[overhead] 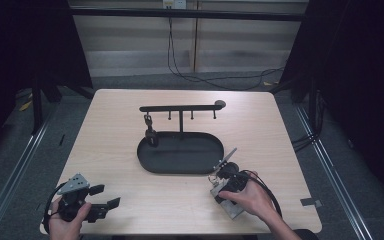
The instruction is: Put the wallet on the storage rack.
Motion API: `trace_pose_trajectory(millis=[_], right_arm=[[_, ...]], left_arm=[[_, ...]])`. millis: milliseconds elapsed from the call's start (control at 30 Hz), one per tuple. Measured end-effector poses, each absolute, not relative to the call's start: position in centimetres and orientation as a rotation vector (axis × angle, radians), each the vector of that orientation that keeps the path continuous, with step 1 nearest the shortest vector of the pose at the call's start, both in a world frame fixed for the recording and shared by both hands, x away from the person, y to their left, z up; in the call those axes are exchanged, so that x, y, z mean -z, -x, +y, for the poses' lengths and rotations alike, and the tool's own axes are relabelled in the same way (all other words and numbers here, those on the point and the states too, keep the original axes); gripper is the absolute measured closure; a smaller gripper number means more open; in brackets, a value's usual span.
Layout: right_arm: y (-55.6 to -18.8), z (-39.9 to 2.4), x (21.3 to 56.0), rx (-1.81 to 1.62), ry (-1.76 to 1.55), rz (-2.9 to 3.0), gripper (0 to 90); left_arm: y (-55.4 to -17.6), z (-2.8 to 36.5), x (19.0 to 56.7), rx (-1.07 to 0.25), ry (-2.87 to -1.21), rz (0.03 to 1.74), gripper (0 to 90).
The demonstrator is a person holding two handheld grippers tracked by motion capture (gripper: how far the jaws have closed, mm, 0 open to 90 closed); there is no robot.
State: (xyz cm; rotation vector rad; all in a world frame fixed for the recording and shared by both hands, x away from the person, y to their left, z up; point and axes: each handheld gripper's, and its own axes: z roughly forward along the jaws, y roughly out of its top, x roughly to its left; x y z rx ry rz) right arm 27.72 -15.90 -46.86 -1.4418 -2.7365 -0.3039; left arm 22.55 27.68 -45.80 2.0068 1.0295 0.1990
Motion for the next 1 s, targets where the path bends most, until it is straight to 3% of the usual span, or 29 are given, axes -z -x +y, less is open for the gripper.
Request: trace_pose_trajectory(millis=[233,1000], right_arm=[[-27.7,-16.0,46.6,0.311,1.456,-2.716,33.3],[-28.2,-16.4,44.9,0.284,1.437,-2.73,34.3]], left_arm=[[-22.6,27.7,45.8,-0.197,-2.008,1.03,20.5],[-22.7,27.9,45.8,-0.188,-1.979,1.038,20.3]])
